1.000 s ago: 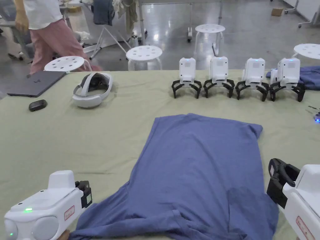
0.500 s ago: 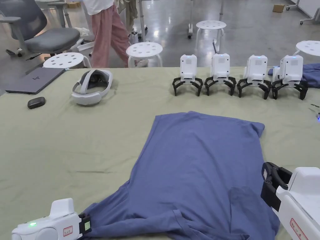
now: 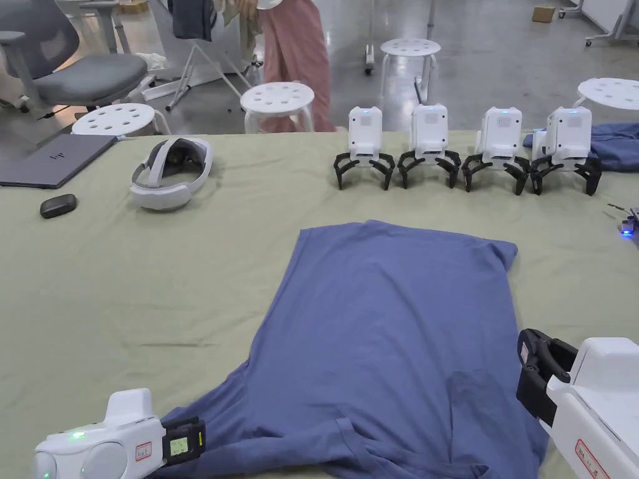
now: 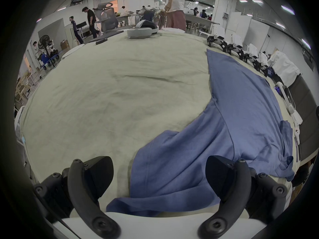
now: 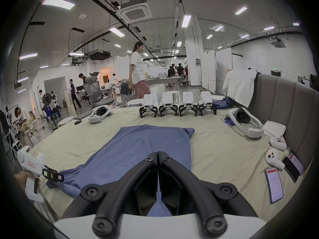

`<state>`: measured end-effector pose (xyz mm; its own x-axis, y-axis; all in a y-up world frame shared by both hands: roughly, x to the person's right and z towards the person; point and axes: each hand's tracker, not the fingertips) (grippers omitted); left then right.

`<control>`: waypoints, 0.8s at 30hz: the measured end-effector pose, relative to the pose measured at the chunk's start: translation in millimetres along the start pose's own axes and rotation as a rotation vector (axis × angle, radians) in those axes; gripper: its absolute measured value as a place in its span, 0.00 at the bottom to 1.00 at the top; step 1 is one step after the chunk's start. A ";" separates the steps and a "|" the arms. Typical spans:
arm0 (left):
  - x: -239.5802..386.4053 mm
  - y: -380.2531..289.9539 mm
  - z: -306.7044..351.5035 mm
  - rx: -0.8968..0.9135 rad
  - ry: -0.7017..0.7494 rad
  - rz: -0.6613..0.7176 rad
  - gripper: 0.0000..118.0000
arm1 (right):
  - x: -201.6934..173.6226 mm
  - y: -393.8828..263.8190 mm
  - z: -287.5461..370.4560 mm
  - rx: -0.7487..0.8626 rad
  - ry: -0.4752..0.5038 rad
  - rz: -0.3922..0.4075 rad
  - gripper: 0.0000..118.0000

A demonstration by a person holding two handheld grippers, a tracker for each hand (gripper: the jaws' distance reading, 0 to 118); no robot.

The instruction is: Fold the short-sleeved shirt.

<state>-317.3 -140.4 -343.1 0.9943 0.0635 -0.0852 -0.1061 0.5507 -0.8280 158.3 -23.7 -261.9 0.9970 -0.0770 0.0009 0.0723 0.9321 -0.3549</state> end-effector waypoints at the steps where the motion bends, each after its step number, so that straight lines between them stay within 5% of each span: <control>1: 1.6 2.2 -1.2 0.001 -0.002 -0.004 0.95 | 0.5 0.1 -0.2 -0.001 0.000 -0.001 0.03; 8: 11.5 9.8 -15.5 -0.058 -0.005 -0.058 0.84 | 2.3 -0.6 -0.4 -0.002 -0.003 -0.013 0.03; 12: 14.1 12.6 -13.1 -0.066 -0.033 -0.059 0.54 | 3.1 -0.8 -1.3 -0.007 -0.004 -0.010 0.03; 15: 14.2 15.1 -9.9 -0.061 -0.089 -0.049 0.07 | 2.8 -0.3 -1.2 -0.006 -0.002 -0.011 0.03; 16: 15.0 15.1 -10.1 -0.061 -0.126 -0.037 0.01 | 2.7 0.1 -1.7 -0.007 -0.002 -0.011 0.03; 24: 12.0 20.5 15.3 0.020 -0.146 -0.014 0.00 | 0.6 7.4 -10.5 -0.009 0.006 -0.008 0.03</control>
<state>-307.7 -115.6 -352.5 0.9845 0.1752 0.0091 -0.0937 0.5685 -0.8173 159.2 -20.6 -274.4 0.9963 -0.0860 -0.0017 0.0795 0.9283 -0.3633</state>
